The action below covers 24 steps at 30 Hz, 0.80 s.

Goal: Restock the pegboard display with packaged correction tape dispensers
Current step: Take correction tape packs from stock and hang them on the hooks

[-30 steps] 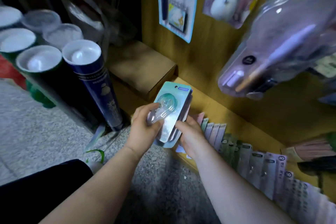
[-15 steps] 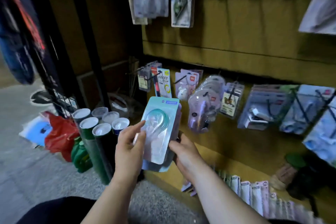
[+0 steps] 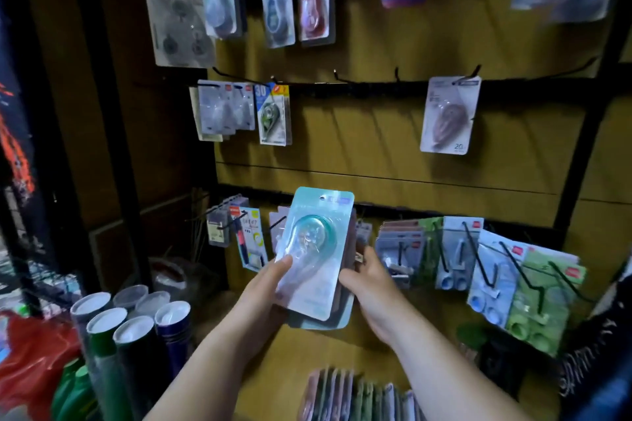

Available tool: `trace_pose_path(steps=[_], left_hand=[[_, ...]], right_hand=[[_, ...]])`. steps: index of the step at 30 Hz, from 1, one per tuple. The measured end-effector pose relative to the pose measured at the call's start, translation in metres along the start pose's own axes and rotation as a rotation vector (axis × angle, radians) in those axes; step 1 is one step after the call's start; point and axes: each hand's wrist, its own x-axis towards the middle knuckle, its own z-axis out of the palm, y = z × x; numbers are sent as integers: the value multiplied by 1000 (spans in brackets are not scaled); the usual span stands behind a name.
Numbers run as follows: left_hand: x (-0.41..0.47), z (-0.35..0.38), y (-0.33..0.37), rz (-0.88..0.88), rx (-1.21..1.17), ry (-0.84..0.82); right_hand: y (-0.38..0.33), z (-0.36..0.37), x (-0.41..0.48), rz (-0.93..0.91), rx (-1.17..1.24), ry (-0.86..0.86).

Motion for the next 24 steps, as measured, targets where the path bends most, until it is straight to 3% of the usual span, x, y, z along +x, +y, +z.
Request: trace_pose_path(steps=[5, 13, 20, 24], left_hand=[[31, 22, 10, -33, -216, -174], [69, 62, 15, -44, -197, -259], [75, 102, 12, 225, -56, -233], [74, 118, 13, 303, 20, -235]], right_hand=[[-20, -16, 14, -85, -40, 92], [-25, -41, 33, -136, 112, 237], [-33, -69, 23, -168, -79, 422], [-39, -83, 21, -156, 81, 476]])
